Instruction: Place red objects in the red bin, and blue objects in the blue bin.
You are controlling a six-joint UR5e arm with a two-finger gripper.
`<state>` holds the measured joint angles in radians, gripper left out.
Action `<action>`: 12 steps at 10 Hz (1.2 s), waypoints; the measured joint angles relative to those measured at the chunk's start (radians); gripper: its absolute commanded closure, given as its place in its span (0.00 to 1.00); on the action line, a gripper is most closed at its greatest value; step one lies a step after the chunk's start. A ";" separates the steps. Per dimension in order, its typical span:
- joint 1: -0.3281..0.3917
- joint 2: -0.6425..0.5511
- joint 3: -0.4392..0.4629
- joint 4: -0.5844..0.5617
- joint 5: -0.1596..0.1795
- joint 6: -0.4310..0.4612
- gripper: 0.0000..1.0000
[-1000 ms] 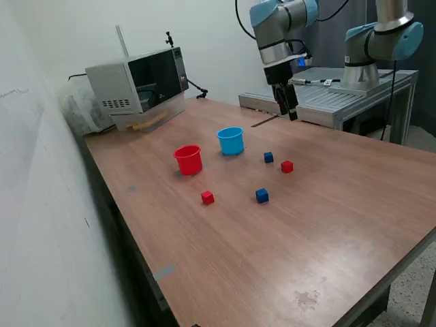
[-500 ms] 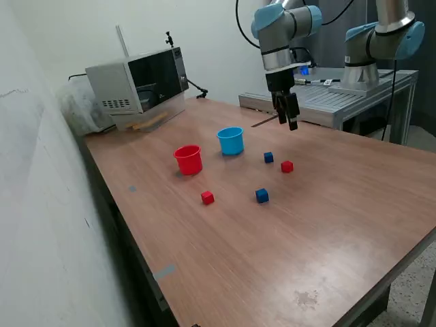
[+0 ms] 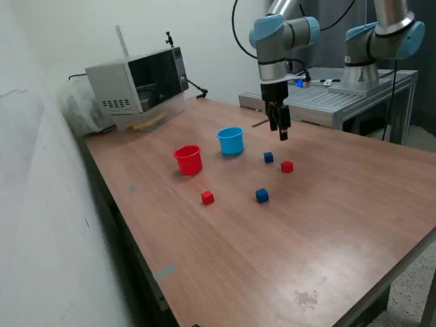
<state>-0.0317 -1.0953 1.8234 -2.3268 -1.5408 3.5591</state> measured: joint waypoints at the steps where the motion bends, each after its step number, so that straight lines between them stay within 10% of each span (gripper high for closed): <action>1: -0.002 0.016 -0.007 -0.005 -0.019 0.003 0.00; 12: -0.075 0.063 0.001 -0.076 -0.083 0.032 0.00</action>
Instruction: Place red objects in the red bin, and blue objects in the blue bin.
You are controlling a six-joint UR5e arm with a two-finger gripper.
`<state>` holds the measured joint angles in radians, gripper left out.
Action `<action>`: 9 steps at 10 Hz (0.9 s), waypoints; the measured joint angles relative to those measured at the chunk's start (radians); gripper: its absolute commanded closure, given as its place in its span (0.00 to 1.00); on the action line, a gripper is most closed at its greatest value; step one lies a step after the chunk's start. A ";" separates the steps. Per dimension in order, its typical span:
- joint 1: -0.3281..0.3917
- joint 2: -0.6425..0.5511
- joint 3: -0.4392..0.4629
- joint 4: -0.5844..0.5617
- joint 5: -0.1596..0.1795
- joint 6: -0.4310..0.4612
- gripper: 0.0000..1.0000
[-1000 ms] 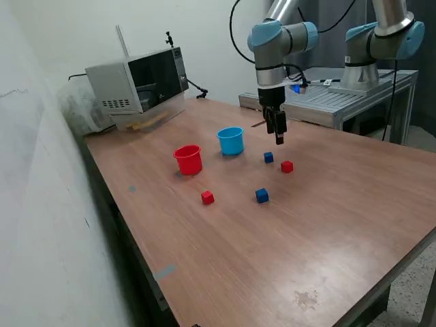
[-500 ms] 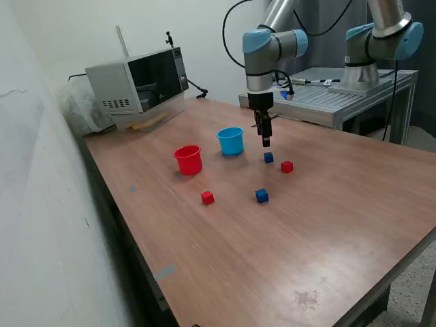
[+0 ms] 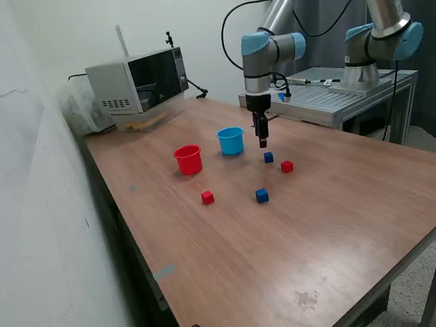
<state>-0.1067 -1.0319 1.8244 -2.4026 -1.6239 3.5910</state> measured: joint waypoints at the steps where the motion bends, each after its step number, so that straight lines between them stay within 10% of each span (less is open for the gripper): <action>1: 0.001 -0.001 0.005 -0.001 -0.002 0.000 0.00; 9: 0.038 -0.007 0.040 -0.002 0.000 -0.001 0.00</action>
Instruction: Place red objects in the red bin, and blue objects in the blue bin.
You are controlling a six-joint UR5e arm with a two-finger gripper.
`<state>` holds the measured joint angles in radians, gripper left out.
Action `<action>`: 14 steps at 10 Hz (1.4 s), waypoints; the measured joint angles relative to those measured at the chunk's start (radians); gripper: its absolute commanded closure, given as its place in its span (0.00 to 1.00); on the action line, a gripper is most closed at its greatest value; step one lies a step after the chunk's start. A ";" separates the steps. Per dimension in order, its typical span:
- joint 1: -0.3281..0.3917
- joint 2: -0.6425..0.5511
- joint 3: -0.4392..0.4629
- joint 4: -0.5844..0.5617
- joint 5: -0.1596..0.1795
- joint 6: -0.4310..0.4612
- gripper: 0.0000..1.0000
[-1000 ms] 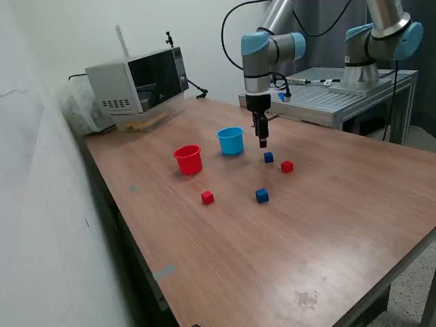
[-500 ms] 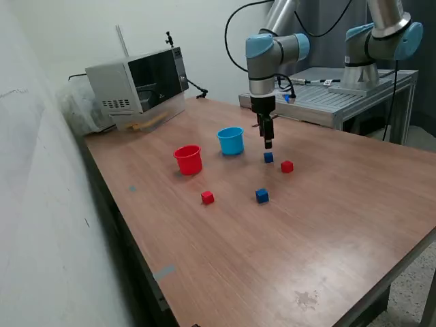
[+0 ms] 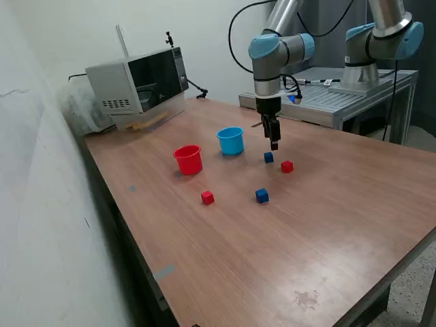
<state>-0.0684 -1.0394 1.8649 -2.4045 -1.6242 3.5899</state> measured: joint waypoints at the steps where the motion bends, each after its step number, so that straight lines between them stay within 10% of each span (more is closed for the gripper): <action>1: 0.014 0.000 -0.001 0.000 0.001 0.000 0.00; 14: 0.055 0.042 -0.023 -0.008 -0.002 0.000 0.00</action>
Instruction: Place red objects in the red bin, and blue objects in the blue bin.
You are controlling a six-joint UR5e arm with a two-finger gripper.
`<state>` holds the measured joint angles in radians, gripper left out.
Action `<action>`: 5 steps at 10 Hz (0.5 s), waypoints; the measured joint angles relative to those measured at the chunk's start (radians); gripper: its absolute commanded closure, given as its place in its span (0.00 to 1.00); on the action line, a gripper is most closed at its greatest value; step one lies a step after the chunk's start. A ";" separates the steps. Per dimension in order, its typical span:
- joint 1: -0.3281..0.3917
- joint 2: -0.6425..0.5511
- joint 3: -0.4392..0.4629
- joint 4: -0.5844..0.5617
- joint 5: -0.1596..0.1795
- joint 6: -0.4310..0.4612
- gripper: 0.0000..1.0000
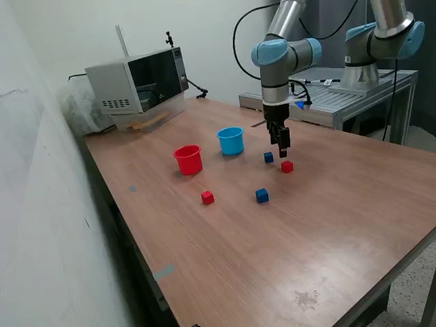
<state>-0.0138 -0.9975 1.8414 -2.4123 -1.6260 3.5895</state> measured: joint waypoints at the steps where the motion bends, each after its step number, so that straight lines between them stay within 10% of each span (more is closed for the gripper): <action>1: 0.000 0.005 -0.005 -0.001 0.000 0.000 0.00; 5: -0.002 0.026 -0.029 -0.002 0.000 0.000 0.00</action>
<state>-0.0153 -0.9719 1.8124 -2.4145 -1.6260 3.5895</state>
